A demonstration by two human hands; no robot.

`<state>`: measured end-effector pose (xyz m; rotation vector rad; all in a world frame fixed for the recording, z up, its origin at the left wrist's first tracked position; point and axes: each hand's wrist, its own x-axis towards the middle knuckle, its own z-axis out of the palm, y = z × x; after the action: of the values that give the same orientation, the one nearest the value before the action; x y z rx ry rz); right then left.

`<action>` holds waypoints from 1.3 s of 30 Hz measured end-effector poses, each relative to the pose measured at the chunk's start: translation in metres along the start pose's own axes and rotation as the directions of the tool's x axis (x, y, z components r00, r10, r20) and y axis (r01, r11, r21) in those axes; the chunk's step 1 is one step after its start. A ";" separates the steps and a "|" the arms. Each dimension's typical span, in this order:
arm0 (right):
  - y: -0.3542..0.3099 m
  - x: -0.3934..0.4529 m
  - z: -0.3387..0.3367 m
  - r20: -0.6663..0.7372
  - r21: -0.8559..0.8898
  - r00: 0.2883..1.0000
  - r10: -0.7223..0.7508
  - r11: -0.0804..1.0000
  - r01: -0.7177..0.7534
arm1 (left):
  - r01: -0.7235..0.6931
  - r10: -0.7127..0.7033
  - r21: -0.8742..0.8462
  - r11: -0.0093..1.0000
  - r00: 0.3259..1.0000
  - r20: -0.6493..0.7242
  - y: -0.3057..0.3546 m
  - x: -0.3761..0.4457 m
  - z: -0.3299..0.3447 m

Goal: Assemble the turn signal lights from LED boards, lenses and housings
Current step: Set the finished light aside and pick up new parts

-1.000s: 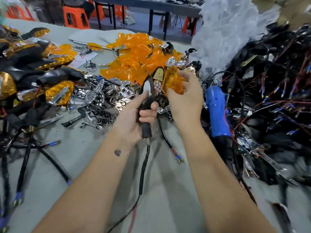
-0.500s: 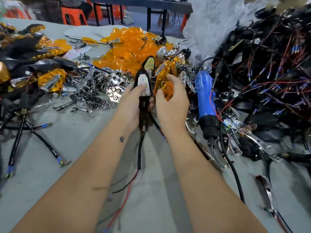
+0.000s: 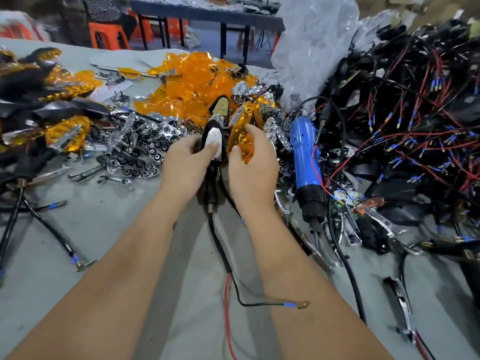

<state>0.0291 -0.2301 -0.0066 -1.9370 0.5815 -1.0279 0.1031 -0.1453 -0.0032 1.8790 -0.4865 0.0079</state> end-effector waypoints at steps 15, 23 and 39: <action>-0.002 -0.005 0.000 0.058 -0.249 0.986 -0.157 0.954 0.167 | -0.021 0.057 0.691 0.723 0.998 -0.030 -0.023 0.014 -0.042; -0.001 -0.005 -0.001 0.011 -0.166 0.984 -0.178 0.970 0.177 | -0.032 0.098 0.452 0.892 0.988 -0.123 -0.019 0.015 -0.039; -0.001 -0.006 -0.001 0.057 -0.153 0.981 -0.184 0.970 0.190 | -0.069 0.116 0.324 0.943 0.985 -0.125 -0.014 0.009 -0.033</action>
<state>0.0256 -0.2257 -0.0080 -2.1820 0.4749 -1.0812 0.1232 -0.1147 -0.0019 2.1514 -0.4967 0.2986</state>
